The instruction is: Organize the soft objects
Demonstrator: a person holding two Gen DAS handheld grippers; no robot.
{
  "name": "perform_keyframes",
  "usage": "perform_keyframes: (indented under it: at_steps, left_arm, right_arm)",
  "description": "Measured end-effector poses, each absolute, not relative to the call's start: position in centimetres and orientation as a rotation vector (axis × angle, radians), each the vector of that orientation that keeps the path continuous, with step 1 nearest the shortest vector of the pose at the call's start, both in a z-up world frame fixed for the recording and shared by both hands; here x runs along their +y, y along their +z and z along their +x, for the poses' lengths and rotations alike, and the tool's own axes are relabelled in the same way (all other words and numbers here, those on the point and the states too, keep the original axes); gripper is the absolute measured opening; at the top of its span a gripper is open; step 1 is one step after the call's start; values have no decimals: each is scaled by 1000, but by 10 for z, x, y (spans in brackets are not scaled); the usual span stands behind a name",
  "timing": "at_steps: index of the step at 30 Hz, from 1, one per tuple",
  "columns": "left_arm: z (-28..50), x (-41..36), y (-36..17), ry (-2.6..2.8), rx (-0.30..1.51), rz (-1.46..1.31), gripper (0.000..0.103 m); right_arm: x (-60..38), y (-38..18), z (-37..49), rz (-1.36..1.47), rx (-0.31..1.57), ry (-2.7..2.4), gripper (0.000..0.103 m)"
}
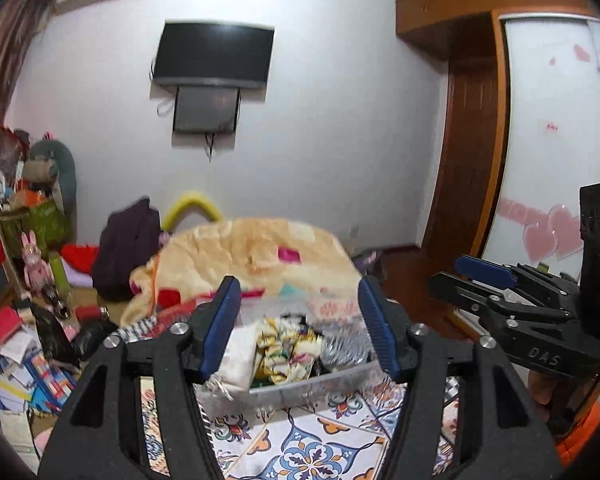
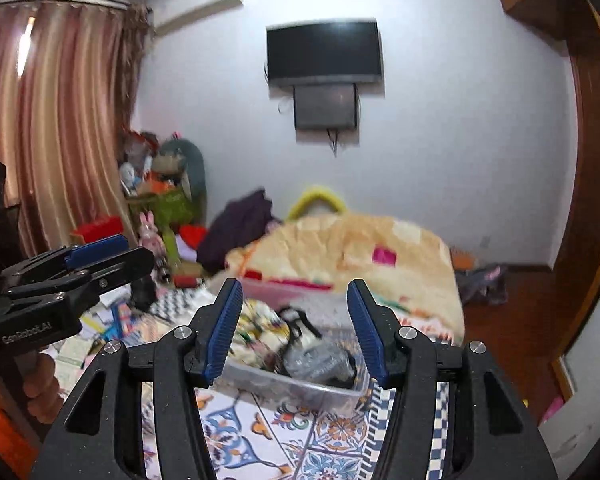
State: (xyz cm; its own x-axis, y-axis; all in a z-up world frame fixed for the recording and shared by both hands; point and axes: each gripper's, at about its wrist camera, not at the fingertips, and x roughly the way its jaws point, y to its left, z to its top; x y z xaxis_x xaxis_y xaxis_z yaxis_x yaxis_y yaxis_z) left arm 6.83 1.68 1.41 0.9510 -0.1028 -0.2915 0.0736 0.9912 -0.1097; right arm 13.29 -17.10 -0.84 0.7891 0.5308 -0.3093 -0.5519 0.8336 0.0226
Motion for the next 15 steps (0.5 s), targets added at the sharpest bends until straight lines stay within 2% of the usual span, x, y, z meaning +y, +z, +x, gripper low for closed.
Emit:
perform_keyframes:
  at_steps: [4,9,13,15]
  left_arm:
    - [39,12,35,-68,226,-71,74]
    - [17,10,48,-54,177,-48,89]
    - [7,7,51,-45,158,-43,97]
    - [3,6,51,-44,152,-39,101]
  right_arm:
    - [-178,9,111,-40,249,597,55]
    - [-186,20,95,0,189,586,80]
    - [-188,20,93,24,181,591,88]
    - [-188,18,91,30,177,586,99]
